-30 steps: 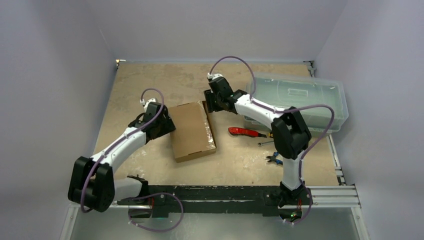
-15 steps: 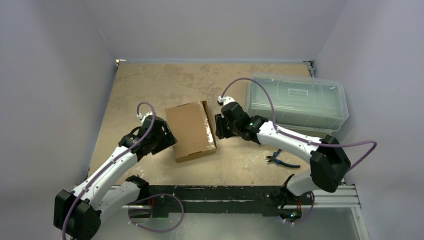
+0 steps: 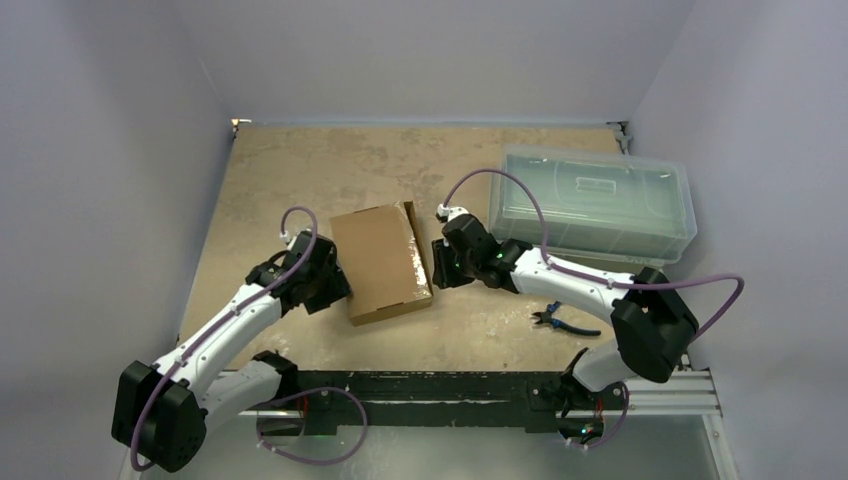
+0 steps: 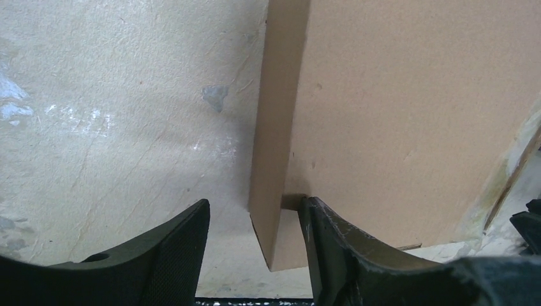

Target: Unpack the express box

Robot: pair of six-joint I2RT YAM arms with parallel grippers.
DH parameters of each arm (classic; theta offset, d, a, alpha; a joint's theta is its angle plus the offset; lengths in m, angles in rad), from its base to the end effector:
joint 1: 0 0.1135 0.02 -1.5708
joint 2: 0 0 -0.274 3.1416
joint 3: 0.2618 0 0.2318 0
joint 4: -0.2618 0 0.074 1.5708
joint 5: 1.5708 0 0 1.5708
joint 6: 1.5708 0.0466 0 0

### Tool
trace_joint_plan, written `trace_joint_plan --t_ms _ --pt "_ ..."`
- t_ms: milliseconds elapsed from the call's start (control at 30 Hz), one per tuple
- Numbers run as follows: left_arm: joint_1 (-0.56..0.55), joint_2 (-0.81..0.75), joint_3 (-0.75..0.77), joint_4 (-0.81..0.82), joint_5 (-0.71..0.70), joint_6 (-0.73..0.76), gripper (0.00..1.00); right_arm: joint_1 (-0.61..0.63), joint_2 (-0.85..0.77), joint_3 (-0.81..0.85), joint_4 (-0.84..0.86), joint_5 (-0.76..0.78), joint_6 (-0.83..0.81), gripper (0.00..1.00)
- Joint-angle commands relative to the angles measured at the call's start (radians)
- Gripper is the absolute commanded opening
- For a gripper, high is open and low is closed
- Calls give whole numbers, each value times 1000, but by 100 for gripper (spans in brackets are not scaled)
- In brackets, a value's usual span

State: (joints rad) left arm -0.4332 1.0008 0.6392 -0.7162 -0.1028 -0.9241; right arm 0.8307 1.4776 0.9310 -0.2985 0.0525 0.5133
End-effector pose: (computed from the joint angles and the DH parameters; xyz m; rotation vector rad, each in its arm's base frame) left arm 0.1470 -0.0627 0.2151 -0.6841 2.5886 -0.3157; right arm 0.2021 0.2176 0.2310 -0.3689 2.4622 0.5373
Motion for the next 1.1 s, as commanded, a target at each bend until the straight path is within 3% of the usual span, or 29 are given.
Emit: trace_joint_plan --t_ms 0,367,967,1067 --pt "-2 12 -16 26 28 4 54 14 -42 11 25 -15 10 39" --pt "-2 36 -41 23 0 -33 52 24 1 -6 71 -51 5 40" --pt "-2 35 -48 -35 -81 -95 50 24 21 -76 11 131 7 30" --pt "-2 25 -60 -51 -132 -117 50 22 11 -166 117 91 -34 30"
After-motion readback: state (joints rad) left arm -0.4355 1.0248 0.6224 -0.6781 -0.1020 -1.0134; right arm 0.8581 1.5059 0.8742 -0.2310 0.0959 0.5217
